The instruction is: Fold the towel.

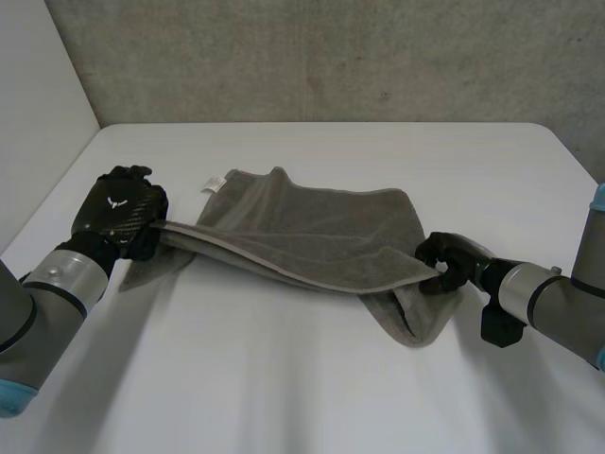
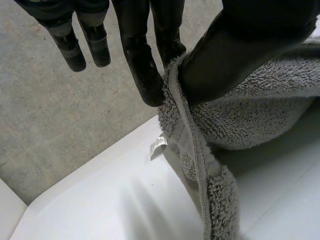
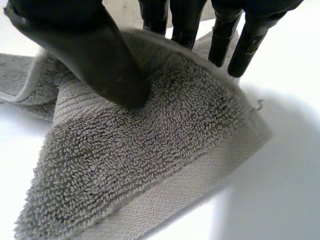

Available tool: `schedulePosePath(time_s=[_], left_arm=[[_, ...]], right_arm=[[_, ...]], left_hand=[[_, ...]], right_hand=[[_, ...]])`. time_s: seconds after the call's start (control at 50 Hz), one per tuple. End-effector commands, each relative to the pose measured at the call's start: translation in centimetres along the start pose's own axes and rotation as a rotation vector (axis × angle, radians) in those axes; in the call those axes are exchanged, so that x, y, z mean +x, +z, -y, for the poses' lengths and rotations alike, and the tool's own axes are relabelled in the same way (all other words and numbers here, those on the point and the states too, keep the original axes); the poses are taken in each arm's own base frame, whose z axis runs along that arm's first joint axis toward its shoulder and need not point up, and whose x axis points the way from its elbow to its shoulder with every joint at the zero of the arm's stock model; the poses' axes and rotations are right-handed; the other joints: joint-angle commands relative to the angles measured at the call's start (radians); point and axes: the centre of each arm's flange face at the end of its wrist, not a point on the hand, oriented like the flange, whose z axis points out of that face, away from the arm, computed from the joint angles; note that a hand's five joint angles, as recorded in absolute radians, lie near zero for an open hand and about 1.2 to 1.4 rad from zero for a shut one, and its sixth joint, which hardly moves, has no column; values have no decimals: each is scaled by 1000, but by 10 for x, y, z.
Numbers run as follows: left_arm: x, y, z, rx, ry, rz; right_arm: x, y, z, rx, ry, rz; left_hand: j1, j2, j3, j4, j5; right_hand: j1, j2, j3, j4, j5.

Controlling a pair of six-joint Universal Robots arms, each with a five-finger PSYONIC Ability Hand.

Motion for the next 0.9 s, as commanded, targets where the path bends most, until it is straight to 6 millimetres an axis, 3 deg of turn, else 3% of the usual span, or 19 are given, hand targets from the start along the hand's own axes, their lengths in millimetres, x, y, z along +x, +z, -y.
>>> schedulePosePath(time_s=[0.02,0.2,0.36,0.4,0.42,0.46,0.48,0.5,0.52,0.56,0.58,0.6,0.62,0.66,0.72,0.74,0.8,0.84,0.9], left_arm=[[-2,-2,3,-8,0,5],[3,-13,9,-83,-11,-31],[-14,32,16,-34,7,-14],[-24,59,26,19,42,1],[-24,59,26,19,42,1],[-28,74,35,58,66,8],[-32,89,44,102,92,20],[-35,104,60,169,118,30],[-35,104,60,169,118,30],[-42,122,114,347,163,67],[-42,122,115,348,164,67],[-46,122,145,433,179,98],[-46,122,145,434,179,98],[-49,110,192,585,166,156],[-58,95,217,712,150,184],[-58,95,217,712,150,184],[-57,103,189,672,147,166],[-48,104,151,562,135,118],[-39,101,133,510,138,90]], right_arm=[[-17,-15,19,37,-100,111],[-21,-44,39,25,-435,59],[-16,-27,77,-17,-783,-130],[-32,-14,103,79,-873,-160],[-32,-14,104,80,-874,-160],[-46,0,139,222,-946,-191],[-46,0,140,223,-946,-191],[-53,5,162,322,-977,-216],[-53,5,163,323,-977,-216],[-78,-2,221,636,-1024,-299],[-78,-2,221,638,-1024,-300],[-93,-14,250,824,-1024,-353],[-104,-26,268,969,-994,-387],[-114,-37,275,1057,-971,-395],[-111,-45,267,1035,-986,-376],[-104,-33,254,976,-1001,-339],[-95,-19,239,906,-1009,-310],[-77,-4,206,775,-1009,-282],[-74,-10,185,726,-1041,-263]], left_hand=[[87,40,-52,-59,37],[87,40,-52,-59,37],[87,40,-52,-59,37],[87,40,-52,-59,37],[87,40,-52,-59,37],[87,40,-52,-59,37],[87,40,-52,-59,37],[87,40,-52,-59,37],[87,40,-52,-59,37],[87,40,-52,-59,37],[87,40,-52,-59,37],[87,40,-52,-59,37],[87,40,-52,-59,37],[87,40,-52,-59,37],[87,40,-52,-59,37],[87,40,-52,-59,37],[87,40,-52,-59,37],[87,40,-52,-59,37],[87,40,-52,-59,37]], right_hand=[[102,121,-44,-76,106],[102,121,-44,-76,106],[102,121,-44,-76,106],[102,121,-44,-76,106],[102,121,-44,-76,106],[102,121,-44,-76,106],[102,121,-44,-76,106],[102,121,-44,-76,106],[102,121,-44,-76,106],[102,121,-44,-76,106],[102,121,-44,-76,106],[102,121,-44,-76,106],[102,121,-44,-76,106],[102,121,-44,-76,106],[102,121,-44,-76,106],[102,121,-44,-76,106],[102,121,-44,-76,106],[102,121,-44,-76,106],[102,121,-44,-76,106]])
